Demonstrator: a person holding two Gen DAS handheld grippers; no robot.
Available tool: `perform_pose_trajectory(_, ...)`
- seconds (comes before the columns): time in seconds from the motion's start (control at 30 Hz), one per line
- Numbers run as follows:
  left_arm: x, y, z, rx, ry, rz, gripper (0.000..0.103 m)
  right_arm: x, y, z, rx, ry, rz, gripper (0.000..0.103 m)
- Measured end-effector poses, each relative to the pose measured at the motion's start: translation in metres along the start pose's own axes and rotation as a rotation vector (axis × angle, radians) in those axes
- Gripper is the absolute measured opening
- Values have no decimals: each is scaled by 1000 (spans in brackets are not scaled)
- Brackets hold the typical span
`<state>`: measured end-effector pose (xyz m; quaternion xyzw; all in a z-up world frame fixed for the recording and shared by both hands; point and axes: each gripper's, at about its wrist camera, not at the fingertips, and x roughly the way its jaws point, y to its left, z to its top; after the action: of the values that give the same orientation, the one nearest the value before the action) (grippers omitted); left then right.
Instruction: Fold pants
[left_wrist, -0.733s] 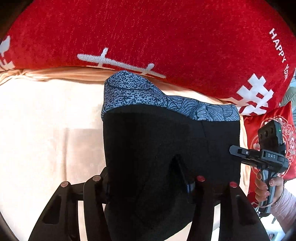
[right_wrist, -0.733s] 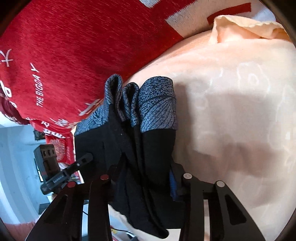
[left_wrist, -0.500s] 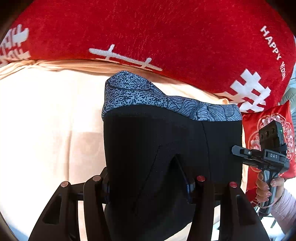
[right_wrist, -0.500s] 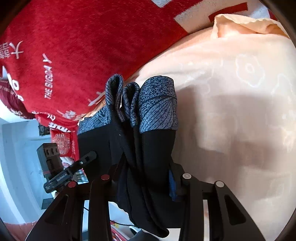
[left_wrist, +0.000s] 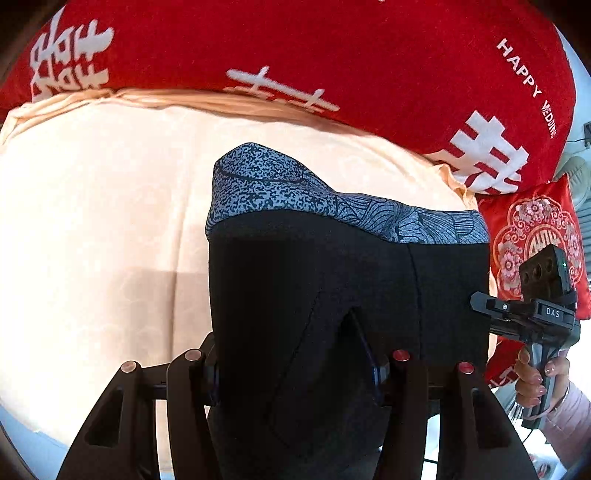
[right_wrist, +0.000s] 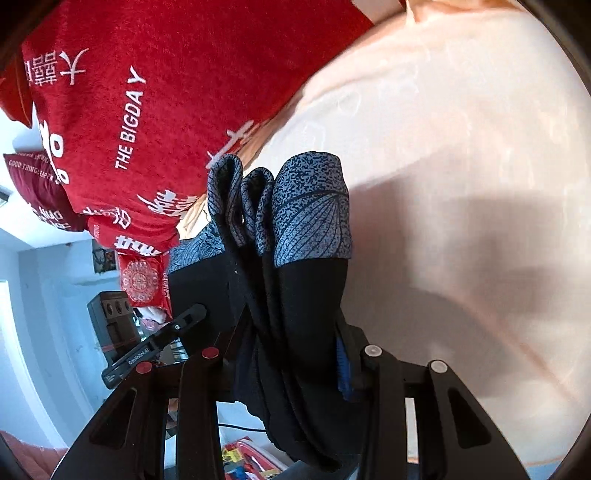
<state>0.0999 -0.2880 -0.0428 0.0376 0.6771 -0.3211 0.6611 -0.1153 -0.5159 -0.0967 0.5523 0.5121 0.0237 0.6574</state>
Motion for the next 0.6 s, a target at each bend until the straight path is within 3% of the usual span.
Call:
perform_pose_trajectory(0.2,28,35,-13,-27,37,11,57,21,-2,-16,4,-1,-28,41)
perform_pose_trajectory(0.27,38,48,-17,-46,38,20,73,32,-4,-18,-2,11,-61,41)
perform_pose_trajectory(0.4,41,57,-18,-23,-1,73,94,46,-15,-18,-14,9,-119,45)
perform_pose_trajectory(0.47,38,57,-18,-19,-4,96,94,45,-20,-17,-7,0,-178,57)
perform_pose_trajectory(0.6,8,55,-15,-13,-74,209,94,29,-16,-21,0,-58,-295,61)
